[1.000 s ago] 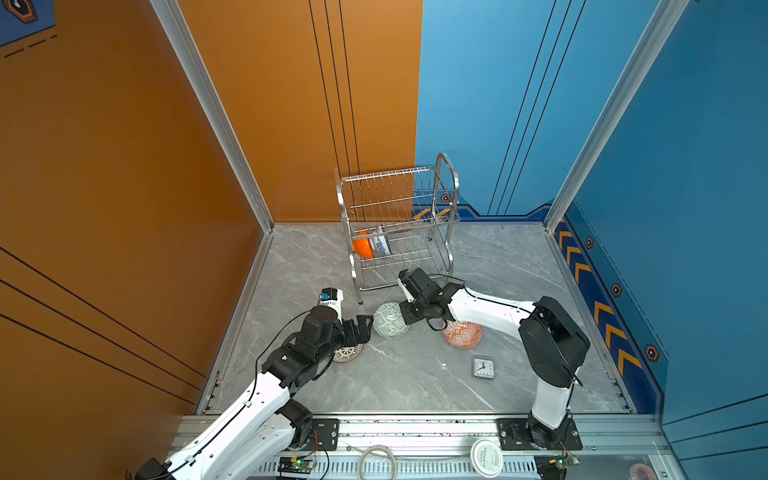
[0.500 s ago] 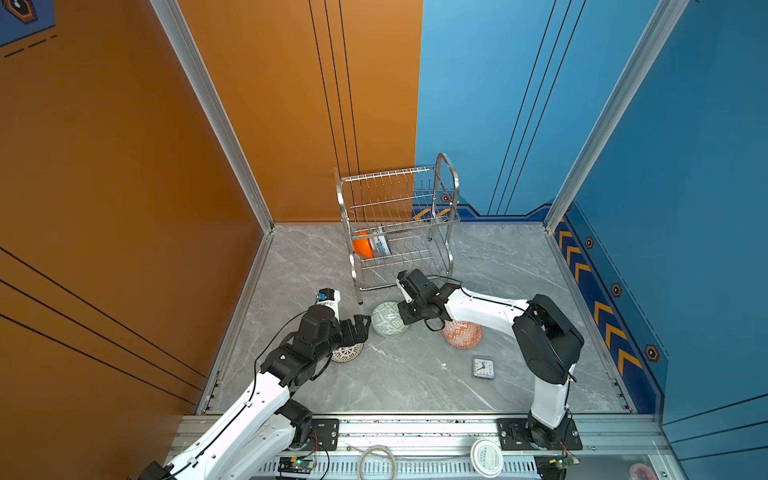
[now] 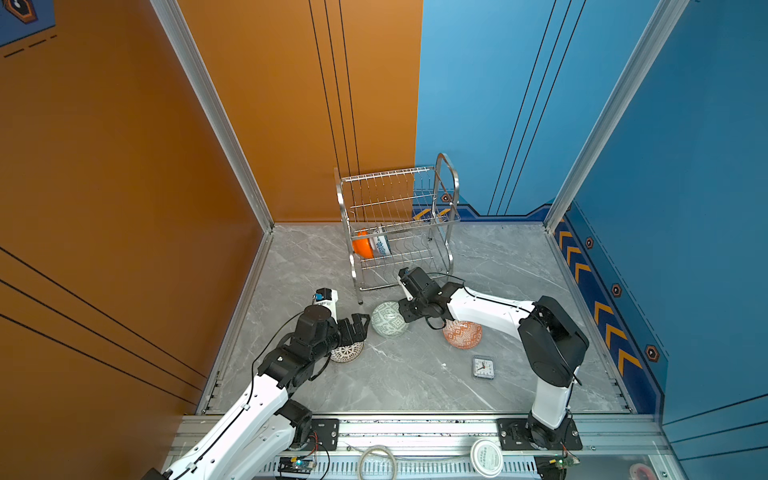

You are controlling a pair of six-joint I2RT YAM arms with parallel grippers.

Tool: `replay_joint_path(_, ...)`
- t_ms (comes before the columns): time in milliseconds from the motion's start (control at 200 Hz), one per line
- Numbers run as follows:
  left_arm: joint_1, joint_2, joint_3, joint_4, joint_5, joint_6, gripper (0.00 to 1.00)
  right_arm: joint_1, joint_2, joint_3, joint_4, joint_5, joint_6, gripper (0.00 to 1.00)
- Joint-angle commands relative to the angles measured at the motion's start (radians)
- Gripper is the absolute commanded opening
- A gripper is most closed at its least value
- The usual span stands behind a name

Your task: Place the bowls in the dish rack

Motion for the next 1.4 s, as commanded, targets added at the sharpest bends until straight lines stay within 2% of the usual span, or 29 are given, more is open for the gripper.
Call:
replay_joint_path(0, 0.018, -0.015, -0.018, -0.005, 0.036, -0.015, 0.98, 0.01, -0.05, -0.011, -0.045, 0.052, -0.024, 0.55)
replay_joint_path(145, 0.036, -0.023, -0.02, 0.0, 0.056, -0.027, 0.98, 0.038, -0.074, -0.011, -0.058, 0.104, -0.055, 0.68)
replay_joint_path(305, 0.069, -0.026, -0.018, 0.009, 0.092, -0.042, 0.98, 0.08, -0.1, -0.012, -0.059, 0.157, -0.087, 1.0)
replay_joint_path(515, 0.136, -0.053, -0.047, 0.041, 0.158, -0.09, 0.98, 0.133, -0.108, 0.0, -0.064, 0.178, -0.108, 1.0)
replay_joint_path(651, 0.183, -0.064, -0.058, 0.048, 0.207, -0.11, 0.98, 0.185, -0.097, 0.005, -0.063, 0.175, -0.169, 0.99)
replay_joint_path(811, 0.221, -0.08, -0.068, 0.047, 0.236, -0.118, 0.98, 0.24, -0.083, 0.002, -0.066, 0.169, -0.228, 0.91)
replay_joint_path(996, 0.24, -0.084, -0.076, 0.051, 0.254, -0.125, 0.98, 0.254, -0.034, 0.015, -0.082, 0.14, -0.242, 0.81)
replay_joint_path(1101, 0.242, -0.084, -0.075, 0.05, 0.256, -0.125, 0.98, 0.254, -0.006, 0.025, -0.084, 0.131, -0.245, 0.72)
replay_joint_path(1396, 0.25, -0.09, -0.081, 0.045, 0.259, -0.125, 0.98, 0.262, 0.066, 0.08, -0.101, 0.118, -0.265, 0.66)
